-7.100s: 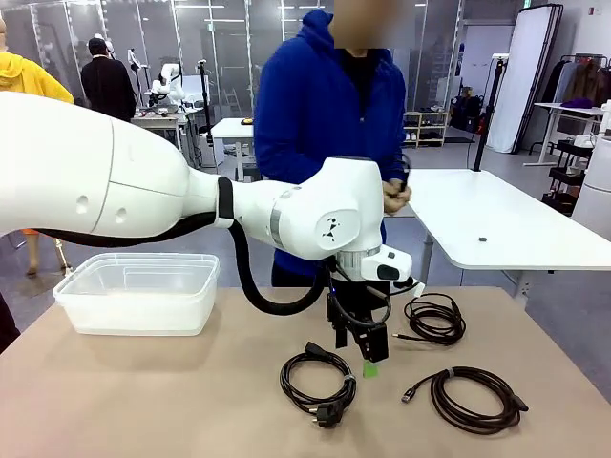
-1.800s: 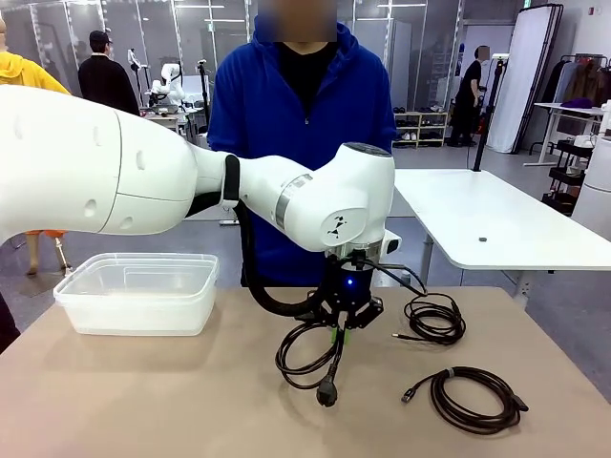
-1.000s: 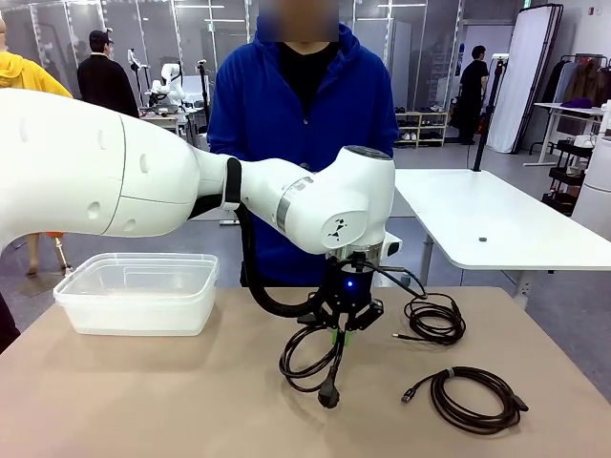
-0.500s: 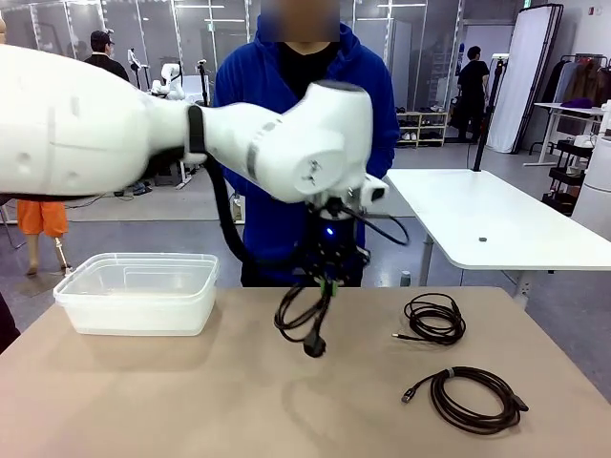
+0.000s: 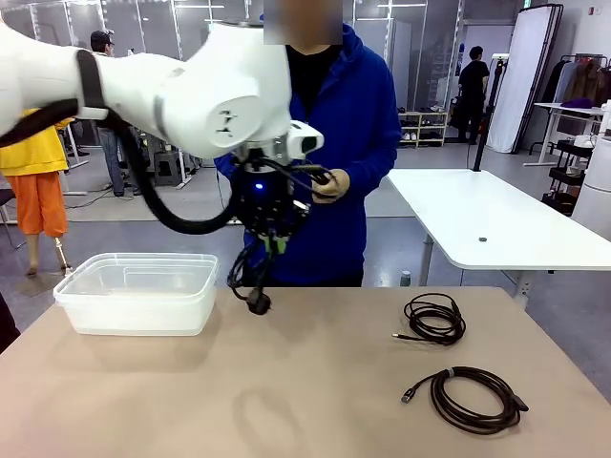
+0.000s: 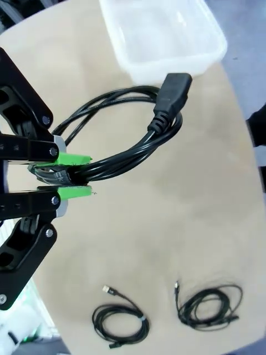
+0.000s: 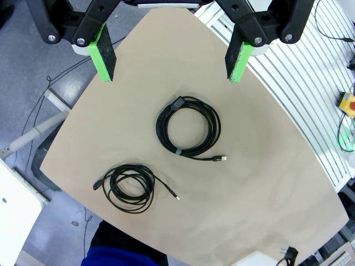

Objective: Organize and store the cables.
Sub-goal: Place the Power Cable into the Organizing box.

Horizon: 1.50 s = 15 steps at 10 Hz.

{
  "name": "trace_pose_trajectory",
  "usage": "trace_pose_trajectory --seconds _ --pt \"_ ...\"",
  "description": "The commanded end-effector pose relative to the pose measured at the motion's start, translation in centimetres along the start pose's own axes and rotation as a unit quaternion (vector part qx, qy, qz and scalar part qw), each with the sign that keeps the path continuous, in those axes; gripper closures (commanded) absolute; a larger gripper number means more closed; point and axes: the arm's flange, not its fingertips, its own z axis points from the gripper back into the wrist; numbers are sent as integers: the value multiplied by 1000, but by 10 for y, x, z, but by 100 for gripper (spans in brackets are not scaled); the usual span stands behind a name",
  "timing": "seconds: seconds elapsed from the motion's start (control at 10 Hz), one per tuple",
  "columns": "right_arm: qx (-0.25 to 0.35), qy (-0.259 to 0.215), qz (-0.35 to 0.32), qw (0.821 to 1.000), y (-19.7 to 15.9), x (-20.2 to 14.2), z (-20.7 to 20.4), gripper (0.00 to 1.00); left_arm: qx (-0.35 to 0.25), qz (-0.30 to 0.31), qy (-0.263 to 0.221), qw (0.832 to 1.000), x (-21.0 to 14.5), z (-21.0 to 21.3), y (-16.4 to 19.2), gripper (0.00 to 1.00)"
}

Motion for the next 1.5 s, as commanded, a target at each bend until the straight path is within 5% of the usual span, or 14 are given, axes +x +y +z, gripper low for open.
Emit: trace_pose_trajectory --seconds 0.0,0.3,0.5,1.1,1.4 --pt "4 0 8 1000 0 -3 -1 0 -13 -33 -48 998 -33 5 58 83" --pt "4 0 8 1000 0 -3 -1 0 -21 -3 -88 996 -49 7 117 83" --pt "4 0 8 1000 0 -3 -1 0 -33 19 -92 995 -51 8 125 83" --pt "4 0 8 1000 0 -3 -1 0 -19 26 -75 997 -47 4 125 83" --pt "4 0 8 1000 0 -3 -1 0 -1 34 -20 999 -26 25 178 83"
